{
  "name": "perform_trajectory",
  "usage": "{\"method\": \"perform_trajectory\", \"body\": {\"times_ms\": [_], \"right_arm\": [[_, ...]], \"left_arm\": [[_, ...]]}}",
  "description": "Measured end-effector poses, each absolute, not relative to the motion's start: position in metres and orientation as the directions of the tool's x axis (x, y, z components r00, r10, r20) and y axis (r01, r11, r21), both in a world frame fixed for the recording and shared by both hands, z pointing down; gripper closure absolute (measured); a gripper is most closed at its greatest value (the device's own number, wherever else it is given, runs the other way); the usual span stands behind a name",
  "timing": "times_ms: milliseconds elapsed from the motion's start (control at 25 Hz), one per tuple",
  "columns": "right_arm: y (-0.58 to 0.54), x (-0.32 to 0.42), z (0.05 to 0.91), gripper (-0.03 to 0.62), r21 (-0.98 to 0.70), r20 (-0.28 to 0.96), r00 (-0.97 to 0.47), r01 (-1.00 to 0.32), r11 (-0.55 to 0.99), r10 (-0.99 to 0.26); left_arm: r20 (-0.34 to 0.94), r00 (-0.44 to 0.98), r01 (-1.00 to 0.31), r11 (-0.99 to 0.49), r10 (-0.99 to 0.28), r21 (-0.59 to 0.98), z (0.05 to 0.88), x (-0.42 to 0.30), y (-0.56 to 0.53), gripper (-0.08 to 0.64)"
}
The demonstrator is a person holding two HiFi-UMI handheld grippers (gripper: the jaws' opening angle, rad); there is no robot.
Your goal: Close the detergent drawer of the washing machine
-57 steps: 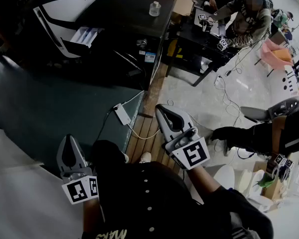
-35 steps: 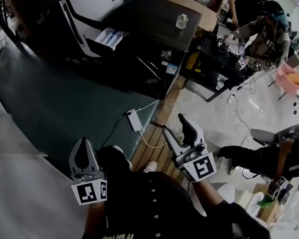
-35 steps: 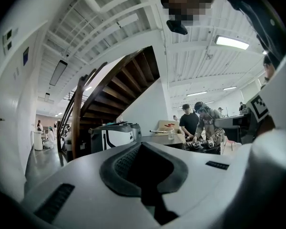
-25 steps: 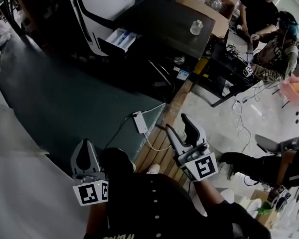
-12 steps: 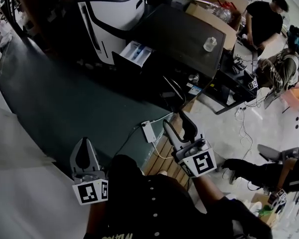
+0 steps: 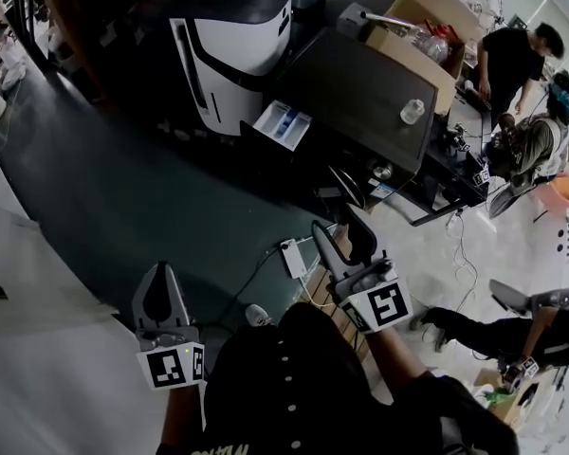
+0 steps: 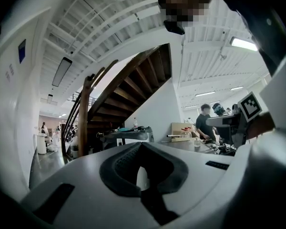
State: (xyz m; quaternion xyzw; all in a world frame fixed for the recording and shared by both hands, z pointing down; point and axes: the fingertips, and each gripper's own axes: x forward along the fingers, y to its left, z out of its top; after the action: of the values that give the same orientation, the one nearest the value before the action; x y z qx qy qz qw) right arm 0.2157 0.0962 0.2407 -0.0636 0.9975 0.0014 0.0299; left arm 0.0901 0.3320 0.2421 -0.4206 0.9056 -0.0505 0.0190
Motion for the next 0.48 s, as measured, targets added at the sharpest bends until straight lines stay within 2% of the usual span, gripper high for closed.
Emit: {"method": "perform_trajectory", "body": {"times_ms": [480], "right_arm": [[0.083,0.161,0.256,0.377,-0.027,-0.043,-0.993,-0.104,0.994,-0.105]], "left_arm": [[0.044,-0.659,-0.751,0.654,-0.751,-0.09,0.256,0.048,0.318,0.552]]}}
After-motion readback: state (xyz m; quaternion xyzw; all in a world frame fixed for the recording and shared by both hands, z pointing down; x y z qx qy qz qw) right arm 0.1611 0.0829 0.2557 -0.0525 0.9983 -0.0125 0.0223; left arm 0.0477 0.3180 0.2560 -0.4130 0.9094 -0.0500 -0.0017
